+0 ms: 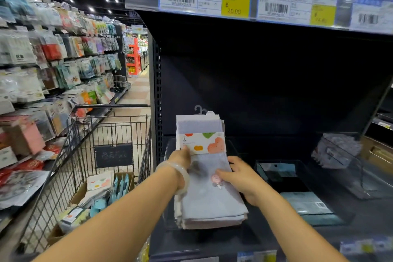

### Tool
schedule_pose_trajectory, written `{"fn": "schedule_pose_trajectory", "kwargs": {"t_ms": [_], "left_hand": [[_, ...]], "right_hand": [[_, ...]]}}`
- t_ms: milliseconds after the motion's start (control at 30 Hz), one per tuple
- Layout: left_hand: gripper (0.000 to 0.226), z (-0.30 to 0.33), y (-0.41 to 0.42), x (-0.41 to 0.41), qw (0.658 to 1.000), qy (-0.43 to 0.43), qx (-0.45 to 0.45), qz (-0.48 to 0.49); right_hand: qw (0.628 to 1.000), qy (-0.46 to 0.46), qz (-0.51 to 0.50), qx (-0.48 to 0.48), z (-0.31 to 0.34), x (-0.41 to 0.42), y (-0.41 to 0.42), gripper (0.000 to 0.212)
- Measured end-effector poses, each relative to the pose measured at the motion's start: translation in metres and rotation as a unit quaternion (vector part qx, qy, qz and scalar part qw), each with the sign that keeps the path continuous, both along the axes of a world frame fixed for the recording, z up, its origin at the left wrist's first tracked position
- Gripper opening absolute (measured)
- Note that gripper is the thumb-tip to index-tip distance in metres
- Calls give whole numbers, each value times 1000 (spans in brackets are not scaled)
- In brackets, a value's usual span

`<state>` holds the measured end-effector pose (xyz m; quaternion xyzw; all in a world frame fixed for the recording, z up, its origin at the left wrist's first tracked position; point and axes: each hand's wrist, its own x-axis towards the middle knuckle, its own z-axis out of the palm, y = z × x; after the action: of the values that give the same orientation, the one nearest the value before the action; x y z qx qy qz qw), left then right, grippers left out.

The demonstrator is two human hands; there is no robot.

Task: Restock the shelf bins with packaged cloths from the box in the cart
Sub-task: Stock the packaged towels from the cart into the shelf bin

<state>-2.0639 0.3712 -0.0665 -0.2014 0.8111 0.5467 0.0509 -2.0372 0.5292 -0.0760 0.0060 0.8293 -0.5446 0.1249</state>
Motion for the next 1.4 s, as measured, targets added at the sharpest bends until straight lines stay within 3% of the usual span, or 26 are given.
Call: {"fn": "schedule_pose_trajectory", "kwargs": {"t_ms": [100, 167, 267, 333, 467, 567, 667, 767, 967, 1100, 1400], "left_hand": [[43, -11, 0, 5, 991, -21, -116, -67], [42, -19, -1, 8, 982, -50, -148, -108], [37, -19, -6, 14, 993, -41, -84, -72], [42, -14, -11, 18, 995, 13, -78, -55], [48, 3, -29, 35, 967, 86, -224, -84], [55, 5, -56, 46, 939, 102, -315, -87], [65, -9, -91, 55, 921, 50, -381, -66], [68, -22, -127, 67, 902, -1, -429, -58], [49, -52, -194, 87, 893, -62, -445, -38], [61, -85, -238, 87, 870, -131, -470, -60], [55, -129, -365, 53, 876, -172, -441, -90]], "right_hand": [[999, 3, 15, 32, -1, 1, 0, 51], [997, 31, 34, 65, 0, 5, -1, 47], [979, 141, 34, 146, 6, 7, -5, 43], [958, 200, 37, 204, 11, 5, -12, 46], [889, 180, 170, 384, 19, 2, -39, 32], [830, 194, 208, 481, 29, 7, -68, 28], [806, 285, 221, 469, 34, 10, -104, 34], [806, 307, 276, 424, 28, 15, -148, 41], [794, 273, 351, 416, -20, 12, -233, 46], [785, 218, 385, 433, -61, 6, -281, 51], [805, 117, 382, 439, -115, -45, -391, 46]]}}
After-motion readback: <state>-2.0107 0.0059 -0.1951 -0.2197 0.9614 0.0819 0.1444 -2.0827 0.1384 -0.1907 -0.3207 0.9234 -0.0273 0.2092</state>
